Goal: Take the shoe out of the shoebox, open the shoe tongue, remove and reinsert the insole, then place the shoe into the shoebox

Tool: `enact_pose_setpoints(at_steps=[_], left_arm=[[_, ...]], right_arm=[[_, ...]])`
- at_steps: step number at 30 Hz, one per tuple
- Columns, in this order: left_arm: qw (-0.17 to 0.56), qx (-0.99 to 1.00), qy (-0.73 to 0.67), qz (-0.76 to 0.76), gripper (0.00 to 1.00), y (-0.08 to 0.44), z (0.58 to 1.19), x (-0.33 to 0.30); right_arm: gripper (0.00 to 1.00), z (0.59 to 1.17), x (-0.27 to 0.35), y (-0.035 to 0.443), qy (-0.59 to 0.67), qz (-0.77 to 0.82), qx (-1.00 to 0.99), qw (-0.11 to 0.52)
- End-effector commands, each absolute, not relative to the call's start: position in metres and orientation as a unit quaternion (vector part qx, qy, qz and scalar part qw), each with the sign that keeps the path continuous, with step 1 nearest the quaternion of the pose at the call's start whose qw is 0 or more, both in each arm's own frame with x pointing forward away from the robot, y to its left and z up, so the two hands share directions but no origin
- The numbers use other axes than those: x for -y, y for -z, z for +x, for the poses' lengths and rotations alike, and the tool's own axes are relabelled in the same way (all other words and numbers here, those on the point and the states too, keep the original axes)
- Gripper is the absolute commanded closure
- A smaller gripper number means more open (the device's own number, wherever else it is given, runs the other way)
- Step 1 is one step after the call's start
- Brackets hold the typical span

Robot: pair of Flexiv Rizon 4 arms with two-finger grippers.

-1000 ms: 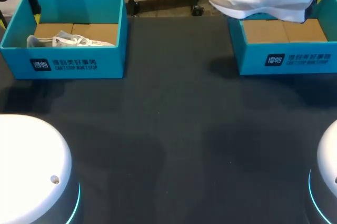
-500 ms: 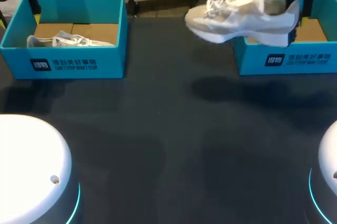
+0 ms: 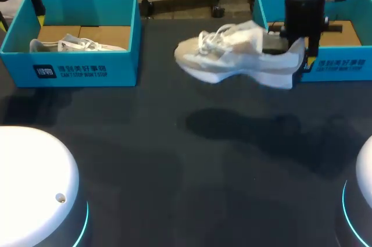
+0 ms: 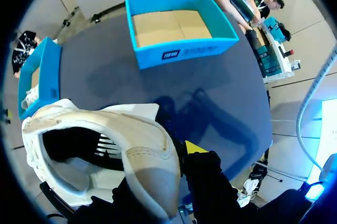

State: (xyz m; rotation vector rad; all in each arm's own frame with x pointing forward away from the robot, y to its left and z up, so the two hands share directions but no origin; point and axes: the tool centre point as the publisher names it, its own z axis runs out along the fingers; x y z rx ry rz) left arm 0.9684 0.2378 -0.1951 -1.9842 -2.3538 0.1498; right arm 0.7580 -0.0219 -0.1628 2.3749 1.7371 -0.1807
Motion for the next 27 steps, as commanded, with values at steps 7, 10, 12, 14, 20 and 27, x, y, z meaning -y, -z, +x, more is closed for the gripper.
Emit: enact_pose_setpoints(at_steps=[7,10,12,14,20,27], left_arm=[[0.029,0.763,-0.047,-0.644,0.00,0.1949,0.9669,-0.2380],[0.029,0.763,-0.047,-0.644,0.00,0.1949,0.9669,-0.2380],[0.029,0.763,-0.047,-0.644,0.00,0.1949,0.9669,-0.2380],[0.029,0.763,-0.047,-0.644,0.00,0.1949,0.9669,-0.2380],[0.029,0.763,-0.047,-0.644,0.00,0.1949,0.9669,-0.2380],[0.029,0.763,-0.047,-0.644,0.00,0.1949,0.9669,-0.2380]], right_arm=[[1.00,0.7265,0.0083,0.1689,0.031,0.801,-0.584,0.129],[1.00,0.7265,0.0083,0.1689,0.031,0.801,-0.584,0.129],[1.00,0.7265,0.0083,0.1689,0.031,0.801,-0.584,0.129],[1.00,0.7265,0.0083,0.1689,0.031,0.801,-0.584,0.129],[1.00,0.7265,0.0083,0.1689,0.031,0.801,-0.584,0.129],[1.00,0.7238,0.0057,0.1704,0.035,0.798,-0.588,0.128]])
